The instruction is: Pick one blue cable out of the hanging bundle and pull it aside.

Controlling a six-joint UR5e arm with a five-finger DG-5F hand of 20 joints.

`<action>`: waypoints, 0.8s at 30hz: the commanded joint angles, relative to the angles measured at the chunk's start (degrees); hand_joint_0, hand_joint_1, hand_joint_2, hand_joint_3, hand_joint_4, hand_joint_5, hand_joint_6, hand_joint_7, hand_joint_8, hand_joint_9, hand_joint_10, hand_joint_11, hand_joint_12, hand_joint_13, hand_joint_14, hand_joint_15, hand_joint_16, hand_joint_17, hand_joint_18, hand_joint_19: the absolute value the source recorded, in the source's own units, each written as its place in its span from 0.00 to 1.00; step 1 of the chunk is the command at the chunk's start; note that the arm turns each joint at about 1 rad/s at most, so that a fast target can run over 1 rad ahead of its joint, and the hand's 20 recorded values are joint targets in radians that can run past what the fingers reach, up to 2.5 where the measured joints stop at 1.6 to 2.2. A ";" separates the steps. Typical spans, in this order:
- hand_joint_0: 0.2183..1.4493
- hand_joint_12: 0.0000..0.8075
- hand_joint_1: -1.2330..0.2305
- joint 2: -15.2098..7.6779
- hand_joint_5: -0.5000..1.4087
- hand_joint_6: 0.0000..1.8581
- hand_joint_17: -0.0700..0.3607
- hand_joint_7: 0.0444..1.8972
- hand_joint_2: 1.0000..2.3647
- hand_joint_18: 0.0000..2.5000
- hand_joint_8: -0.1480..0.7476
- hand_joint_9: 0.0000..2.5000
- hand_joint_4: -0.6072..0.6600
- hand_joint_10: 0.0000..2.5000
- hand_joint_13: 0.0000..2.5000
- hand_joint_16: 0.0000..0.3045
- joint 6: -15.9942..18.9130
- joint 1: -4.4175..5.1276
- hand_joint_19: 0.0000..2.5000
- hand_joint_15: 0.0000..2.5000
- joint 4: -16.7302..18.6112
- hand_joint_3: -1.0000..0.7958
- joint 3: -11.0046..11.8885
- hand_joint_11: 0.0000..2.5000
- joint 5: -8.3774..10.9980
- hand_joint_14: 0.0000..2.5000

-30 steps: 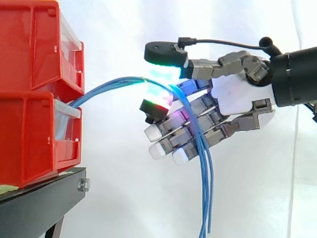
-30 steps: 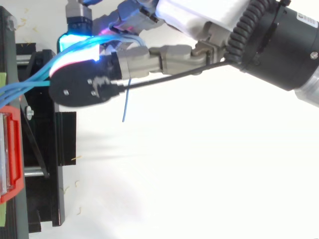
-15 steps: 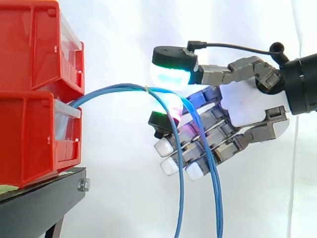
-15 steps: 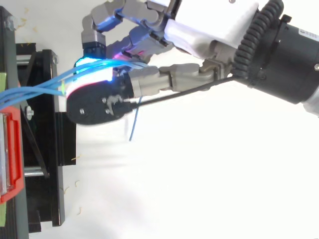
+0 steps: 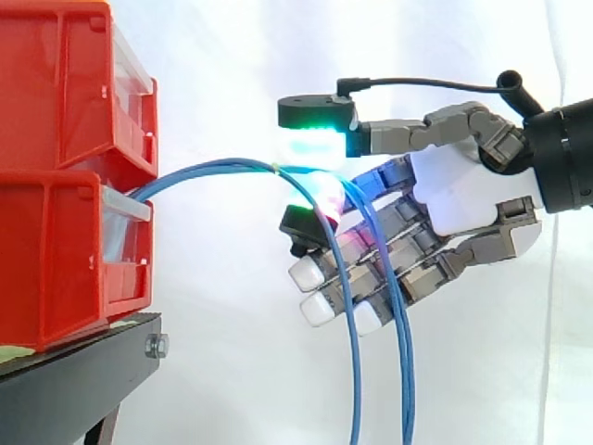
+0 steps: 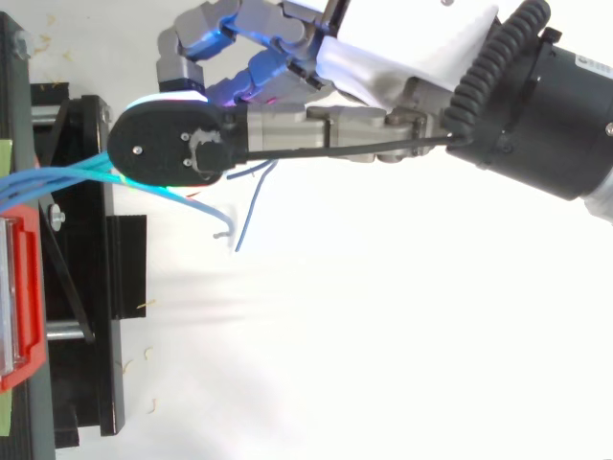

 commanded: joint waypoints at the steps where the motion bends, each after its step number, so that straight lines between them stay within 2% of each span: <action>1: 0.28 0.56 0.40 0.00 0.17 0.46 0.49 0.70 0.01 0.27 0.54 0.34 0.64 0.01 0.30 0.21 0.02 -0.08 0.24 0.21 -0.03 0.46 0.01 0.23 0.01 0.01; 5: 0.30 0.57 0.37 0.00 0.17 0.47 0.50 0.70 0.01 0.27 0.54 0.34 0.65 0.01 0.31 0.21 -0.06 0.01 0.23 0.21 -0.03 0.52 0.01 0.23 0.01 0.01; 8: 0.31 0.55 0.34 0.00 0.17 0.47 0.49 0.71 0.01 0.27 0.53 0.33 0.62 0.01 0.30 0.21 -0.06 0.01 0.23 0.21 -0.03 0.53 0.19 0.23 0.01 0.01; 10: 0.33 0.52 0.32 0.00 0.16 0.48 0.46 0.68 0.02 0.25 0.49 0.31 0.59 0.01 0.29 0.19 -0.06 -0.08 0.23 0.21 -0.03 0.49 0.19 0.24 0.10 0.01; 15: 0.39 0.50 0.25 0.88 0.16 0.48 0.46 0.70 0.01 0.25 0.48 0.30 0.58 0.01 0.28 0.19 -0.24 0.01 0.21 0.20 -0.12 0.40 0.27 0.24 -0.08 0.01; 16: 0.42 0.50 0.24 1.14 0.16 0.48 0.46 0.73 0.01 0.25 0.48 0.30 0.59 0.01 0.28 0.18 -0.24 0.01 0.21 0.20 -0.21 0.35 0.27 0.23 0.01 0.01; 19: 0.45 0.48 0.24 1.49 0.16 0.48 0.45 0.76 0.00 0.25 0.47 0.31 0.57 0.01 0.29 0.18 -0.33 0.01 0.21 0.20 -0.56 0.31 0.19 0.23 0.01 0.01; 22: 0.48 0.48 0.26 1.49 0.16 0.49 0.44 0.85 0.00 0.25 0.46 0.32 0.58 0.01 0.29 0.18 -0.33 0.01 0.21 0.20 -0.82 0.31 0.19 0.23 -0.08 0.01; 24: 0.48 0.47 0.26 1.49 0.16 0.49 0.44 0.86 0.00 0.25 0.46 0.32 0.57 0.01 0.29 0.18 -0.33 -0.08 0.22 0.20 -0.82 0.30 0.19 0.23 -0.08 0.01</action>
